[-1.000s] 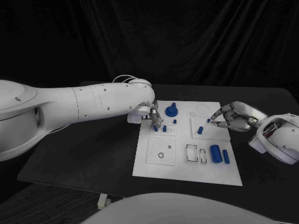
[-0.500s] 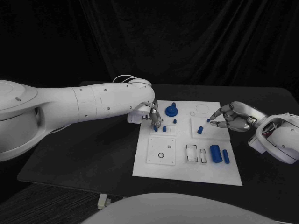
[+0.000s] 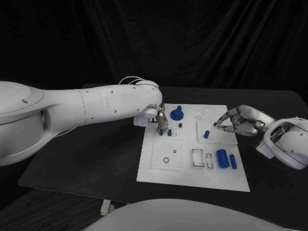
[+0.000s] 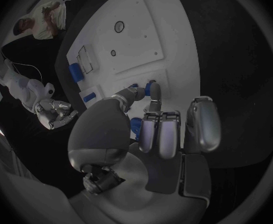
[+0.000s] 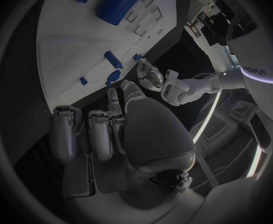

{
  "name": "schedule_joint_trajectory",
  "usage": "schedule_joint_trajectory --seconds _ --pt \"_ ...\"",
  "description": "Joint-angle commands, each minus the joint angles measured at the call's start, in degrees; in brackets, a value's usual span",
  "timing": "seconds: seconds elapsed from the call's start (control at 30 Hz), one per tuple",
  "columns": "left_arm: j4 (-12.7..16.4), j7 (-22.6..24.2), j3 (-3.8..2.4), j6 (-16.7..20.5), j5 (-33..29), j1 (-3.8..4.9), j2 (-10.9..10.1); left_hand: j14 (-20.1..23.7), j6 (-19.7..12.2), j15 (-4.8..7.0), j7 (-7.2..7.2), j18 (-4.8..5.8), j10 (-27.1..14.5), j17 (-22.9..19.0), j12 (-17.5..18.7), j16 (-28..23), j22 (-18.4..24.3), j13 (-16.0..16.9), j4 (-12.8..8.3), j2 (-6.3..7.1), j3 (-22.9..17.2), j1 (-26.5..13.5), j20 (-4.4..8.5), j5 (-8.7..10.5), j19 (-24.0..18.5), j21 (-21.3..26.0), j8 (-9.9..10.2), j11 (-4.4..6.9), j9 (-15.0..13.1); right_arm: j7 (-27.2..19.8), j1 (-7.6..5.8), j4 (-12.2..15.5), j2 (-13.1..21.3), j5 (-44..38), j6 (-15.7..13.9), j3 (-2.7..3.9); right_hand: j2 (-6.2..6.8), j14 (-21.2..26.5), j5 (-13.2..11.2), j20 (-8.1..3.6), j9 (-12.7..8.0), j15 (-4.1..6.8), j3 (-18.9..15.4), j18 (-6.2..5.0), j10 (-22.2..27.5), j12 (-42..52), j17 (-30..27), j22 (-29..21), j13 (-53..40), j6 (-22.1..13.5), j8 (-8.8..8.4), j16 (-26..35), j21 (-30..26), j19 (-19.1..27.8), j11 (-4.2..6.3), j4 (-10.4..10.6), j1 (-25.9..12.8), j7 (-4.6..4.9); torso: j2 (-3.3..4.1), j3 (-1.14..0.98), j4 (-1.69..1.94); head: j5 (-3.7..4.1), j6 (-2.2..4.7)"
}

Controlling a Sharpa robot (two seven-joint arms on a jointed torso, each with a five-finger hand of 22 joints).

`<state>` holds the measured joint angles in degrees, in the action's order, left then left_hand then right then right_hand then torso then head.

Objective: Assemble the parts on the task board

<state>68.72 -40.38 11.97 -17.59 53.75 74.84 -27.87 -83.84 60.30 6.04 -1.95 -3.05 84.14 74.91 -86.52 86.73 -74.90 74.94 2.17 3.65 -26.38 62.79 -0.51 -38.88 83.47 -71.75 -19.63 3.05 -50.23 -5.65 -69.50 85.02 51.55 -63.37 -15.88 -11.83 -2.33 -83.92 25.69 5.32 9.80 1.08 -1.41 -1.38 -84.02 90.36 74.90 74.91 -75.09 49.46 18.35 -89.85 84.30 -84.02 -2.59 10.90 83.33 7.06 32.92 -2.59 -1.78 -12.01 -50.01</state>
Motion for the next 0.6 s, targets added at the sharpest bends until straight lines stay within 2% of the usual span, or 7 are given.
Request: schedule_joint_trajectory --seconds 0.03,0.6 --pt "-0.10 -2.03 0.19 -2.61 1.02 -0.28 0.36 -5.47 0.27 0.37 0.75 -0.84 4.49 12.85 0.04 -0.25 -5.96 12.37 -6.34 -0.34 -6.39 0.48 0.43 0.02 0.02 0.09 0.03 0.42 0.06 0.89 0.16 0.09 0.04 -0.04 0.45 0.03 -0.05 -6.08 0.24 0.27 -0.05 -0.35 -0.02 -0.38 -5.98 -0.36 15.10 12.76 -14.91 0.27 -0.29 -0.15 -0.28 -1.75 -0.23 -0.45 0.42 0.10 -0.01 0.00 0.00 0.06 0.01" --pt "0.04 -2.06 0.19 -3.49 2.80 -0.28 0.26 -5.47 0.36 0.41 0.74 -0.83 4.57 12.83 -0.14 -0.28 -6.01 12.51 -6.78 -0.16 -6.54 0.74 0.48 -0.13 0.07 0.06 0.11 0.46 0.10 0.89 0.21 0.11 0.07 -0.04 0.47 0.03 -0.06 -6.08 0.29 0.27 -0.06 -0.36 0.03 -0.38 -5.98 -0.36 15.10 12.75 -14.91 0.26 -0.31 -0.15 -0.29 -1.74 -0.24 -0.52 0.50 0.12 -0.05 -0.02 0.01 -0.10 0.01"
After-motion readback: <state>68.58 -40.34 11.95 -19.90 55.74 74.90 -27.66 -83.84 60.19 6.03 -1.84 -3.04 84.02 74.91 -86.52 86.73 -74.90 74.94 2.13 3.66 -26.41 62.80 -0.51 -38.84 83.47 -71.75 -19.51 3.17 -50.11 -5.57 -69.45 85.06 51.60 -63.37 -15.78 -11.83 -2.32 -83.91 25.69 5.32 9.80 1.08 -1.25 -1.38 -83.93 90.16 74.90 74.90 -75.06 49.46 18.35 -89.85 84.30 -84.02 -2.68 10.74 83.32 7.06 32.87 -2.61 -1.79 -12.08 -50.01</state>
